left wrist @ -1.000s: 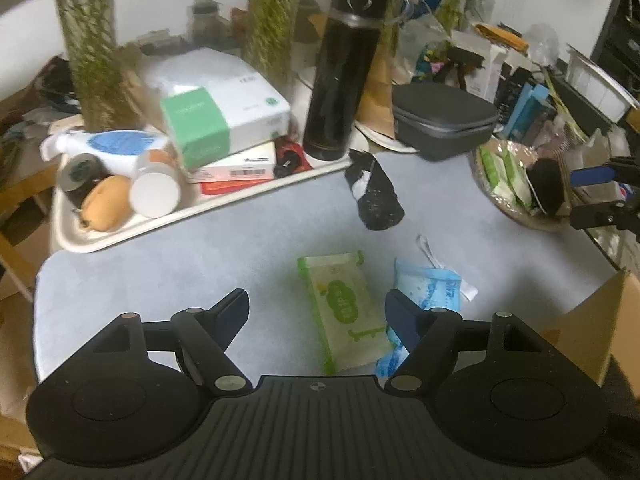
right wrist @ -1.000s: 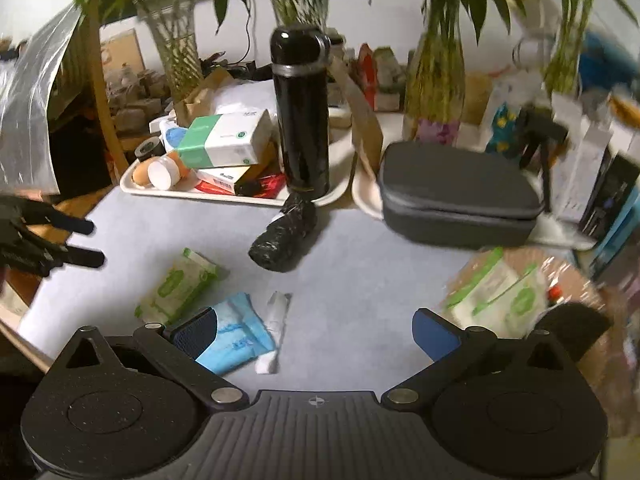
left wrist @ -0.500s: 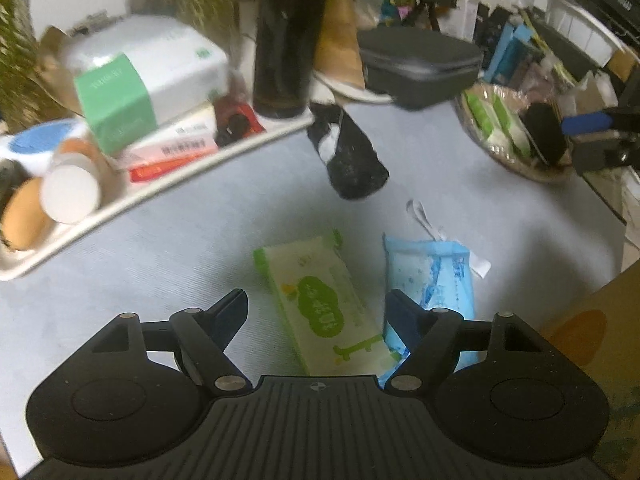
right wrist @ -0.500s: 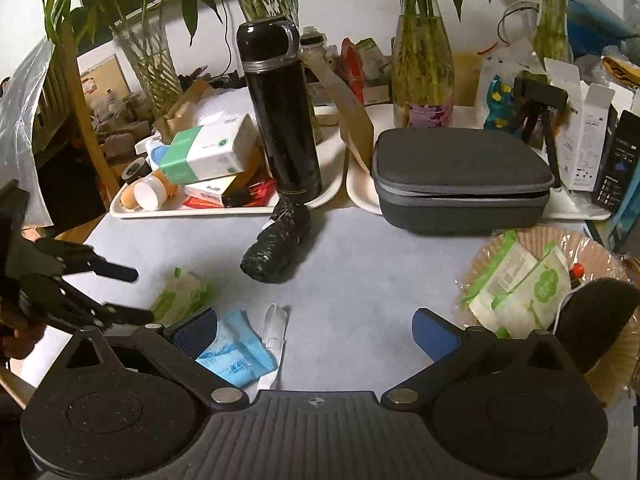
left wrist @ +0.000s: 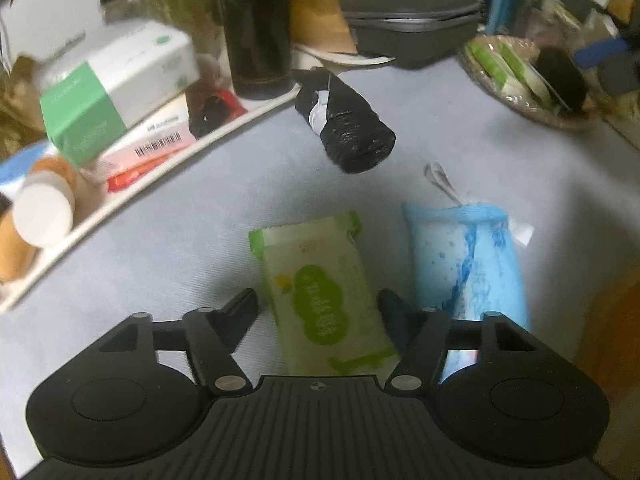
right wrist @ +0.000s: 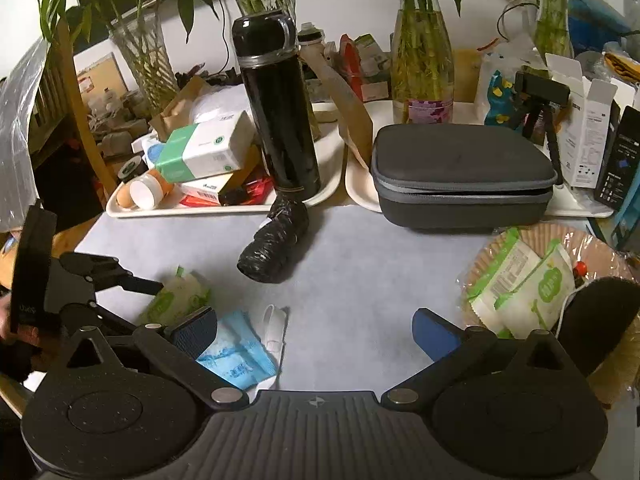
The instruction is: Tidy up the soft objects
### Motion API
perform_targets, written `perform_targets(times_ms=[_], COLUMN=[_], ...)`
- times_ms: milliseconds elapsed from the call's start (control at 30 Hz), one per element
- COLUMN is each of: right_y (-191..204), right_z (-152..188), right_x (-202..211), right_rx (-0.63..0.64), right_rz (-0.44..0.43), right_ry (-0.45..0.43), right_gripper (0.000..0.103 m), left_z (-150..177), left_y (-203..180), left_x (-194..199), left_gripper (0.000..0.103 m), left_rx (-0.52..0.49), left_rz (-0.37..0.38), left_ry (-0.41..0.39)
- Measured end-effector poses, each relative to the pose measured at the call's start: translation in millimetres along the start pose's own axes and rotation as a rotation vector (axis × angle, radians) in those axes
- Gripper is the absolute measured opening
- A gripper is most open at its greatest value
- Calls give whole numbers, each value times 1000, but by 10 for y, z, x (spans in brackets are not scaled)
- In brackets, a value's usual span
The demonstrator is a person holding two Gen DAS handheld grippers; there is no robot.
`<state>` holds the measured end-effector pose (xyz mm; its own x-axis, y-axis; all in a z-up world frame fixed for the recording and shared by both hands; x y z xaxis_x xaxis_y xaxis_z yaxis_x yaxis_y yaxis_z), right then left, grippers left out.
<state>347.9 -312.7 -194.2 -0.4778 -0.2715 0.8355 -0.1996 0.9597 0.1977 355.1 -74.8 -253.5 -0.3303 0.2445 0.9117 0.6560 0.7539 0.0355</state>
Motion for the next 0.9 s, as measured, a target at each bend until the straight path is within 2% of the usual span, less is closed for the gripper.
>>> perform_targets(times_ms=[233, 567, 667, 767, 900], right_y=[25, 132, 90, 52, 49], right_z=[-37, -5, -3, -3, -16], right_x=[-186, -541, -677, -795, -950], right_rx=[29, 191, 198, 193, 195], right_rz=[-19, -44, -26, -35, -63], right_ry=[31, 73, 103, 124, 142], right_gripper=[103, 102, 89, 82, 62], left_z=[34, 114, 215, 325, 453], left_y=[24, 174, 290, 393, 496], left_x=[37, 96, 181, 304, 463], left_gripper=[49, 47, 47, 47, 47], left_rx=[54, 163, 211, 272, 366], left_rz=[-12, -56, -77, -94, -126], left_ry=[-10, -33, -42, -64, -99])
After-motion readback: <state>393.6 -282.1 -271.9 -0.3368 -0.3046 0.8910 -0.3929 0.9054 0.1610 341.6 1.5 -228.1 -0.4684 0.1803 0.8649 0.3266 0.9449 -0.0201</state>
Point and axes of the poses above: each gripper's, at about its wrist camera, not at the fingertips, and x roughly against the way its jaws point, y to its left, z to its underside, the point moved 3 cm from there along -x, roughly the way its jaws point, and after that the axes turned 8 degrees about y, right-handed, at the moved point
